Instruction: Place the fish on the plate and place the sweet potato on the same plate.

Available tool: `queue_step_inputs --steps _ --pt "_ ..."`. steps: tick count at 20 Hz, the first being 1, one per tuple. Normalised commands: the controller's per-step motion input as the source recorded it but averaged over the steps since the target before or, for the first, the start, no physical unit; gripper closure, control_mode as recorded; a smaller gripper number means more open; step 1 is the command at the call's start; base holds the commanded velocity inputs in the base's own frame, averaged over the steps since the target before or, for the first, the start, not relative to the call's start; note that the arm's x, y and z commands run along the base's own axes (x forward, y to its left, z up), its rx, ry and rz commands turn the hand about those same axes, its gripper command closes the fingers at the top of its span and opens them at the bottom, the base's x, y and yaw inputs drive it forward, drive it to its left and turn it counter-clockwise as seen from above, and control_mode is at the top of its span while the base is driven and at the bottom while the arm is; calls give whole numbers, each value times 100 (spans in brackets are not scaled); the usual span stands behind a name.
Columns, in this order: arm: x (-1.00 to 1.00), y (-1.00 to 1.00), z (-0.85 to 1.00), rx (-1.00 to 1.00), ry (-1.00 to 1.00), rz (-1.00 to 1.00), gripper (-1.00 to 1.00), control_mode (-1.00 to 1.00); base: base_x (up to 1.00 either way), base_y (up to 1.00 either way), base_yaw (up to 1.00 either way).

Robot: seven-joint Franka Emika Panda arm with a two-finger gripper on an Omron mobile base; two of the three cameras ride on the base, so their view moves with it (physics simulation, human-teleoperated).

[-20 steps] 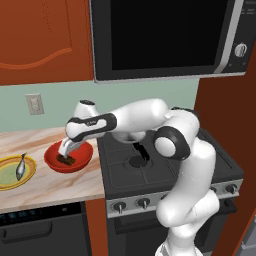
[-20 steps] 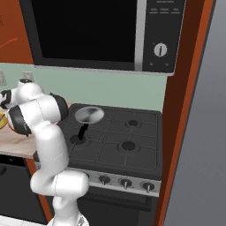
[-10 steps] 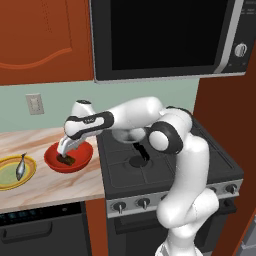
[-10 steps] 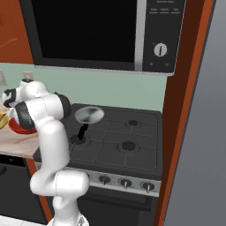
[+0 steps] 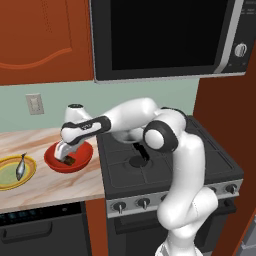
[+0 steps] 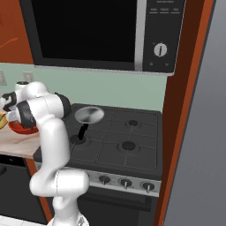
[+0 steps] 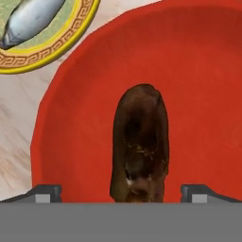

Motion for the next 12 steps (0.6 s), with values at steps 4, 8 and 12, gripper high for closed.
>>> queue_step_inputs --steps 4,8,12 --pt "1 1 -12 -2 0 0 -100 -100 0 0 0" --pt "2 0 -15 0 0 0 -100 -100 0 0 0" --pt "3 0 -19 0 0 0 -100 -100 0 0 0"
